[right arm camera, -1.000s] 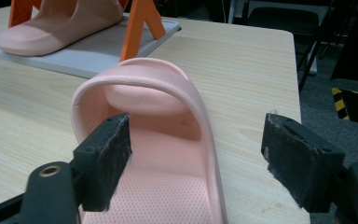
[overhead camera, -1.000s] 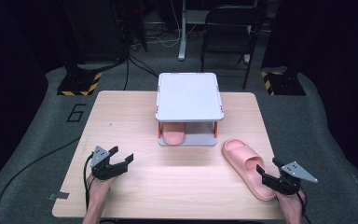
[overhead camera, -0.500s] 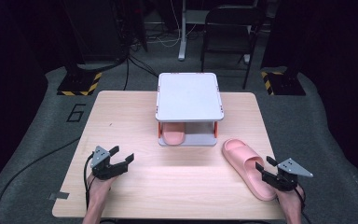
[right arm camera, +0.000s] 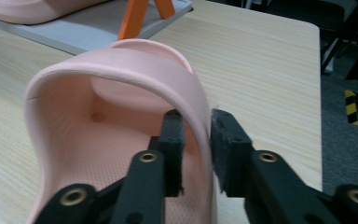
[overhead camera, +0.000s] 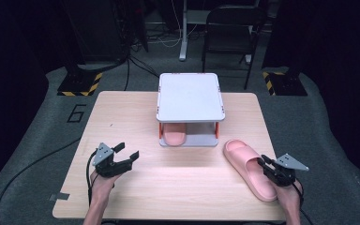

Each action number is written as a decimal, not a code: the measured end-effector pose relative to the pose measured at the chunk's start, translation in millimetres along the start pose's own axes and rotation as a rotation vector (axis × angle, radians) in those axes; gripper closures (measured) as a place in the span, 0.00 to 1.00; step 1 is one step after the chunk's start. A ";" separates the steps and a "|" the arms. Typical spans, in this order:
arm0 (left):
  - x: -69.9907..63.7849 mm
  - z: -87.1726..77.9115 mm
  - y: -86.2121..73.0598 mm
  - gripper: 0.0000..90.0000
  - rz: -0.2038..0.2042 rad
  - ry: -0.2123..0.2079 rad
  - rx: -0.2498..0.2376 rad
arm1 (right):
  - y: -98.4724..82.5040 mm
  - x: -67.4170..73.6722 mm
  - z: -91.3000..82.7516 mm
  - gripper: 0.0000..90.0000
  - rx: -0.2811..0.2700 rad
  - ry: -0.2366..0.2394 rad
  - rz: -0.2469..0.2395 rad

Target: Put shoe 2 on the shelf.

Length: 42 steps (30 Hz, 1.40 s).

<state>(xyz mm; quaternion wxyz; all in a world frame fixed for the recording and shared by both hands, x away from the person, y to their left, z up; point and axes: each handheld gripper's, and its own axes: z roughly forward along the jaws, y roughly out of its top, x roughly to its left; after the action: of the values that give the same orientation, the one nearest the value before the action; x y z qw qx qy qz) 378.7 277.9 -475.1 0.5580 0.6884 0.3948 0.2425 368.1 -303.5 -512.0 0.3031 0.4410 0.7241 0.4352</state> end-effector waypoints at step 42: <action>-26.6 133.3 115.6 0.35 0.132 -0.102 0.101 | 78.3 101.5 76.8 0.89 0.010 0.027 -0.032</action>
<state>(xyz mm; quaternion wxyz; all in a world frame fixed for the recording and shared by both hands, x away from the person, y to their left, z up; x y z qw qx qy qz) 498.3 171.8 -395.9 0.5249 0.7516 0.3314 0.2231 417.2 -165.8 -480.9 0.2979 0.4250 0.7373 0.4325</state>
